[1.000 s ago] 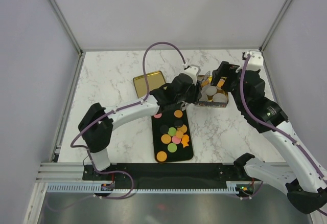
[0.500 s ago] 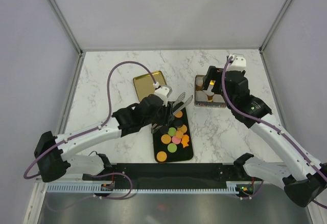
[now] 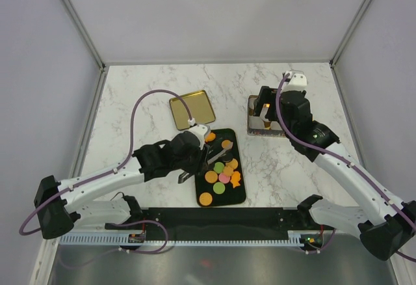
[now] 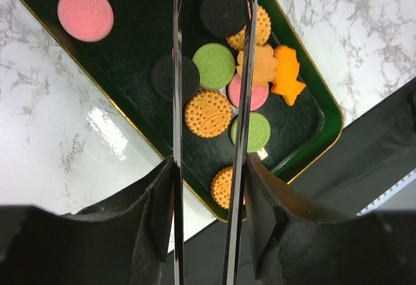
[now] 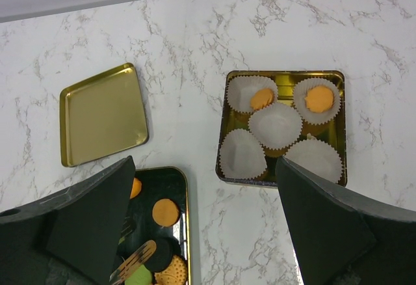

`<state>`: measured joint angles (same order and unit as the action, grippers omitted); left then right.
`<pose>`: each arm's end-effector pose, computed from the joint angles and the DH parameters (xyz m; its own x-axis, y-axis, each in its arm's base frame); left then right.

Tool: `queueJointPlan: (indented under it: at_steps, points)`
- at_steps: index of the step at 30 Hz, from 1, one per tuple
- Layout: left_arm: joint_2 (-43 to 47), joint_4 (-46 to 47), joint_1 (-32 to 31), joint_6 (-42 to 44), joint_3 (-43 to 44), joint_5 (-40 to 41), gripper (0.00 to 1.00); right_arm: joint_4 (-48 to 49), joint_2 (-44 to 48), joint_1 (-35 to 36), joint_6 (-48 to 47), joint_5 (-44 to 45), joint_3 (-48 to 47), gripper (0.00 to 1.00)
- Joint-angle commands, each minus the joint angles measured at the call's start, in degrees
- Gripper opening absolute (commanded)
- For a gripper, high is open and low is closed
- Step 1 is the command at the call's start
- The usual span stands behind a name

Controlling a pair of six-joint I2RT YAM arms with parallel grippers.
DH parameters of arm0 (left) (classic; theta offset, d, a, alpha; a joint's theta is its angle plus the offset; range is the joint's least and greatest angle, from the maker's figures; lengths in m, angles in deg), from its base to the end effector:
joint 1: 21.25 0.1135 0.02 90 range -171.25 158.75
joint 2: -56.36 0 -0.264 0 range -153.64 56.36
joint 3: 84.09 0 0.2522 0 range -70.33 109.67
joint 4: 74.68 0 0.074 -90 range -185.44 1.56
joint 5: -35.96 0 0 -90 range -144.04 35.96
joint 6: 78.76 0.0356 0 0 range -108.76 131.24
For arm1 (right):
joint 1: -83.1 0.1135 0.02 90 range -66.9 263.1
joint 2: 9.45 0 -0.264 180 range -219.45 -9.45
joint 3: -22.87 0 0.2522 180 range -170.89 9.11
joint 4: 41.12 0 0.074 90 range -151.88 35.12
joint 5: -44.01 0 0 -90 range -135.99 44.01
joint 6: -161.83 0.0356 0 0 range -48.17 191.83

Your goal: Pack the cookies

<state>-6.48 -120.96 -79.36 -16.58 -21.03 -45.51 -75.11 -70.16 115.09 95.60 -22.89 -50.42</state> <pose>0.1247 -0.1903 0.2707 -0.7029 0.2561 -0.6635 0.5170 0.8247 -0.2294 0.2079 0.1134 0.3597 -0.3549 0.2155 -0.9097 -0.0377 0.9690 0.2442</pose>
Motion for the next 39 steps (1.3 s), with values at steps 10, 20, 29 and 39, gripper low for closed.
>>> queueJointPlan:
  at_steps: [10, 20, 29, 39]
  points:
    - [-5.2, 1.7, -1.5, -1.1, 0.8, -2.9, 0.55, 2.0, 0.4, -0.1, 0.2, -0.3, 0.5, 0.98]
    - [-6.7, 2.0, -1.6, -1.3, 0.4, -3.3, 0.56, 2.0, 0.2, -0.2, 0.0, -0.3, 0.6, 0.98]
    - [-7.4, 2.8, -1.6, -1.5, 0.2, -3.5, 0.56, 2.0, 0.2, -0.2, -0.1, -0.2, 0.6, 0.98]
    - [-7.5, 2.9, -1.6, -2.0, 0.5, -3.4, 0.48, 2.0, 0.1, -0.2, -0.2, -0.7, 0.3, 0.98]
